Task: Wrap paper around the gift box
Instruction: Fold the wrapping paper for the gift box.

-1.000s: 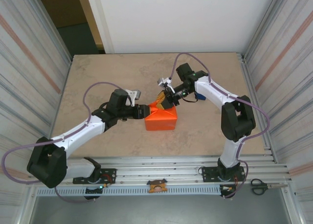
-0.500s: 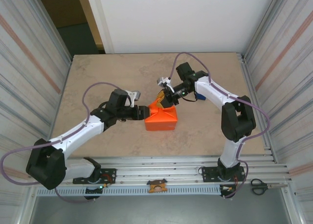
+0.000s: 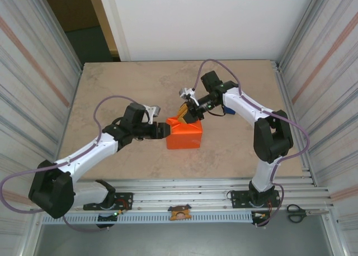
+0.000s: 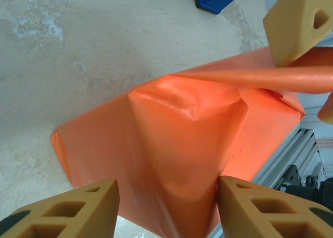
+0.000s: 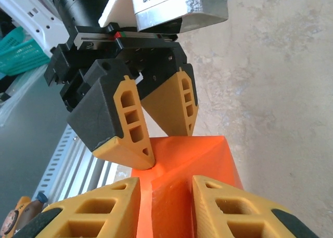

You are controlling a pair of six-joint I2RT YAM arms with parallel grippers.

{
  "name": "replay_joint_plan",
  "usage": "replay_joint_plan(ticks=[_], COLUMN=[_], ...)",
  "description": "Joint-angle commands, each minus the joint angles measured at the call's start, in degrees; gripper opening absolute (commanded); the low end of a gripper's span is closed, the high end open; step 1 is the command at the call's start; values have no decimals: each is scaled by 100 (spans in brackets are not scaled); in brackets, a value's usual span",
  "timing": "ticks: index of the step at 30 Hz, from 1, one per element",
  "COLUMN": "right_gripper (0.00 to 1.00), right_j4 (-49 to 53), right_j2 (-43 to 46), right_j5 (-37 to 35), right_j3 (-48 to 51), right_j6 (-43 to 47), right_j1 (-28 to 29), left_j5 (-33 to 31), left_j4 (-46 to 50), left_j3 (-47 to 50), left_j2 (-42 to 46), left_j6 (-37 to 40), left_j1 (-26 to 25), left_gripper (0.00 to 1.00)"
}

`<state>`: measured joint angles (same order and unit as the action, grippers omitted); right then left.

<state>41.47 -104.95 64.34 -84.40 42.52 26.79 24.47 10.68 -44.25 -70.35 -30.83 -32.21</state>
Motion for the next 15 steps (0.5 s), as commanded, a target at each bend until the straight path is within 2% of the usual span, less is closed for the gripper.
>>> replay_joint_plan(ticks=[1, 15], right_gripper=[32, 33], right_j4=[296, 677], right_j2=[267, 387], right_j5=[127, 119], right_j3=[118, 544], right_j6=[181, 538], right_j1=[55, 108], left_j5=[-46, -39], left_j4=[81, 57], left_j3=[74, 195], left_j2=[-78, 144], left_j6=[-94, -244], left_j1=[43, 48], left_gripper=[52, 51])
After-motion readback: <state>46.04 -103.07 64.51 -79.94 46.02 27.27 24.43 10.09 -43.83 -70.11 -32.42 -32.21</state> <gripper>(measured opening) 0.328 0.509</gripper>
